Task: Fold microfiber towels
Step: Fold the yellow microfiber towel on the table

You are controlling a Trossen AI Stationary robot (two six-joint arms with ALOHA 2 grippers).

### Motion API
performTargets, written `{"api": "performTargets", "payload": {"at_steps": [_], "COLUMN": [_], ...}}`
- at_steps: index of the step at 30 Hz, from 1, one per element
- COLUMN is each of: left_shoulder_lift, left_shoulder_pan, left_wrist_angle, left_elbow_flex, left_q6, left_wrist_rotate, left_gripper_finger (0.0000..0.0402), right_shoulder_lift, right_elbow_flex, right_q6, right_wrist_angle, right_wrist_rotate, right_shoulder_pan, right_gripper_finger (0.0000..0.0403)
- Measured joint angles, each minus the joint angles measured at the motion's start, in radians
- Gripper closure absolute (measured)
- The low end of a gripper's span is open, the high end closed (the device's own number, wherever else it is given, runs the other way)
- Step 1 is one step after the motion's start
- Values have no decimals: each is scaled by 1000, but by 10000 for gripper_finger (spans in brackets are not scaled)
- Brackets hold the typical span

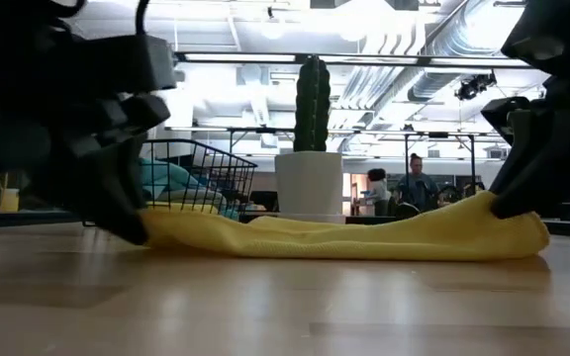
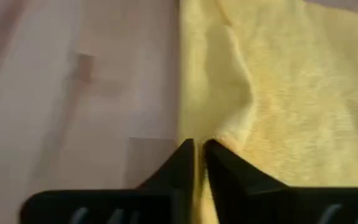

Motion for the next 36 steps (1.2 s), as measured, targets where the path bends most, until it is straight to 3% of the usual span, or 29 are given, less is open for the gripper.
{"api": "performTargets", "payload": {"at_steps": [5,11,17,23,29,36], "left_shoulder_lift": [-2,-11,-12,-12,-10,-51], "left_shoulder_pan": [-34,-68,-83,-82,-82,-74], "left_wrist_angle": [-11,-15,-71,-248,-380,-376], "left_elbow_flex": [0,1,20,73,99,100], "left_q6": [-37,-37,-10,-12,-16,25], "left_wrist_rotate": [51,104,134,223,234,107], "left_gripper_finger": [343,291,251,241,244,244], "right_shoulder_lift": [-1,-1,-1,-1,-1,-1], "right_elbow_flex": [48,133,173,176,176,176], "right_q6": [17,97,177,292,270,162], "right_wrist_angle": [-1,1,-35,-172,-93,-104], "right_wrist_rotate": [-76,-336,-539,-553,-608,-405], "right_shoulder_pan": [1,-2,-2,-2,-1,-4], "right_gripper_finger": [300,208,167,169,179,189]}}
